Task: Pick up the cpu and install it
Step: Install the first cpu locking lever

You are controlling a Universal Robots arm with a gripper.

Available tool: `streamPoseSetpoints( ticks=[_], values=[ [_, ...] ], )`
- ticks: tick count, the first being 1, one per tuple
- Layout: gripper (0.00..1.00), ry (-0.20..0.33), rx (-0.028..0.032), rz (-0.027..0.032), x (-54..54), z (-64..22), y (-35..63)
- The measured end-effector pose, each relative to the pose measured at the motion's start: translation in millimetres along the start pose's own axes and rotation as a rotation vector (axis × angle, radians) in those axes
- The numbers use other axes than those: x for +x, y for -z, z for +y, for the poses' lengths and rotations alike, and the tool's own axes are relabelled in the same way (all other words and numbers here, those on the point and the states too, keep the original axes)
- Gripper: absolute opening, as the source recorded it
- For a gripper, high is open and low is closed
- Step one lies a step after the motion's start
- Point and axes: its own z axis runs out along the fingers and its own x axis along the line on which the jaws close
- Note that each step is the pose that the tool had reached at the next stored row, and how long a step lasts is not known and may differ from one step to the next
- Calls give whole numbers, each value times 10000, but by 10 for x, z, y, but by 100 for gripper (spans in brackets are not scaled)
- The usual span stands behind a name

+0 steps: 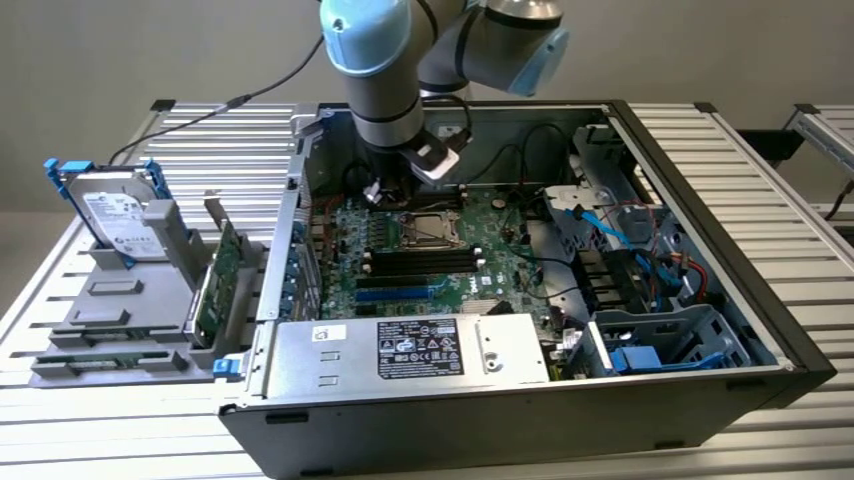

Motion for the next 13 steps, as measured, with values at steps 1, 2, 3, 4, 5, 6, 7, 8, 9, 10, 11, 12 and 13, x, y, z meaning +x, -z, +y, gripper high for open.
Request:
streamPoseSetpoints(
  ticks=[1,2,3,4,5,6,7,8,9,10,11,12,13],
  values=[
    [11,0,-1,2,5,5,-5],
    [11,2,-2,5,10,11,-9],
    [11,2,-2,7,13,16,-10],
    [11,3,-1,7,15,19,-10],
    [11,2,1,9,16,23,-11],
    [11,2,1,11,17,27,-11],
    [11,2,2,11,18,31,-11],
    [11,1,3,12,19,35,-11],
    [11,1,3,13,20,40,-11],
    [11,1,5,14,22,46,-11],
    [11,1,6,14,24,52,-12],
    [11,1,6,15,27,57,-13],
    [11,1,6,14,31,63,-14]
  ],
)
